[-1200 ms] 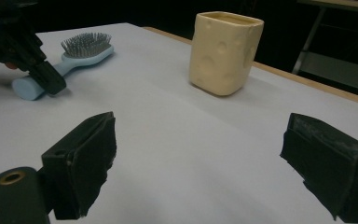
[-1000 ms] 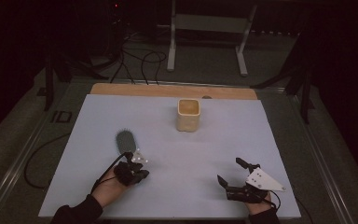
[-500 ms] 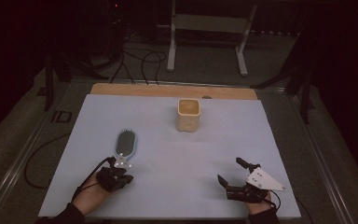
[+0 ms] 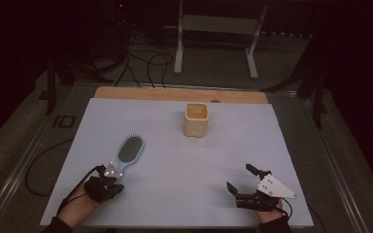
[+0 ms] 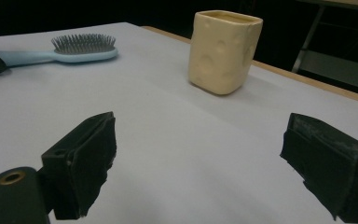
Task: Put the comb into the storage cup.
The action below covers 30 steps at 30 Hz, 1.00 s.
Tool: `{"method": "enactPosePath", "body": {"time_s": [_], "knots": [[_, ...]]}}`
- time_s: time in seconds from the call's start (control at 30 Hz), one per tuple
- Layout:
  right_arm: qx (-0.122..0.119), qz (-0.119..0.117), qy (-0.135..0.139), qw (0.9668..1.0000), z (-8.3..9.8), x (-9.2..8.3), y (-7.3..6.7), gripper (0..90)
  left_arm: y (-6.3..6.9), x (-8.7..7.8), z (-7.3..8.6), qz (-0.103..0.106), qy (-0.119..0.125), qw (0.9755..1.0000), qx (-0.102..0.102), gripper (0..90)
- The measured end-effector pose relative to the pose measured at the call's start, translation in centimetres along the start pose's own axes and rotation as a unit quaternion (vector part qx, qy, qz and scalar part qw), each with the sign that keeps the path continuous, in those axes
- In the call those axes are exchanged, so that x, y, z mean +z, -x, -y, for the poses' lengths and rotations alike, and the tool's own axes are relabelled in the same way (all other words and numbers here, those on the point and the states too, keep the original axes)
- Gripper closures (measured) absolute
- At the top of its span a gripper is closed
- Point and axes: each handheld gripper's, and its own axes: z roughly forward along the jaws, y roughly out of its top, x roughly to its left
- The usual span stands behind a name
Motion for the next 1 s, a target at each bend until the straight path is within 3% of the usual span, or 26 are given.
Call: {"method": "enactPosePath", "body": {"time_s": [0.33, 0.4, 0.63, 1.0], "knots": [[-0.002, 0.000, -0.001, 1.0000, 0.0, 0.0, 0.0, 9.6, -1.4, -0.9, 1.2, -0.023, -0.012, 0.9995, -0.016, 90.0], [0.000, -0.001, -0.002, 1.0000, 0.0, 0.0, 0.0, 9.5, -1.9, -1.1, 1.6, -0.034, -0.015, 0.9990, -0.027, 90.0], [0.001, -0.001, -0.004, 1.0000, 0.1, 0.0, -0.1, 9.5, -2.4, -1.3, 2.0, -0.047, -0.018, 0.9982, -0.032, 89.9], [0.001, -0.001, -0.005, 1.0000, 0.1, 0.1, -0.1, 9.5, -4.3, -2.0, 2.8, -0.083, -0.027, 0.9950, -0.049, 89.9]]}}
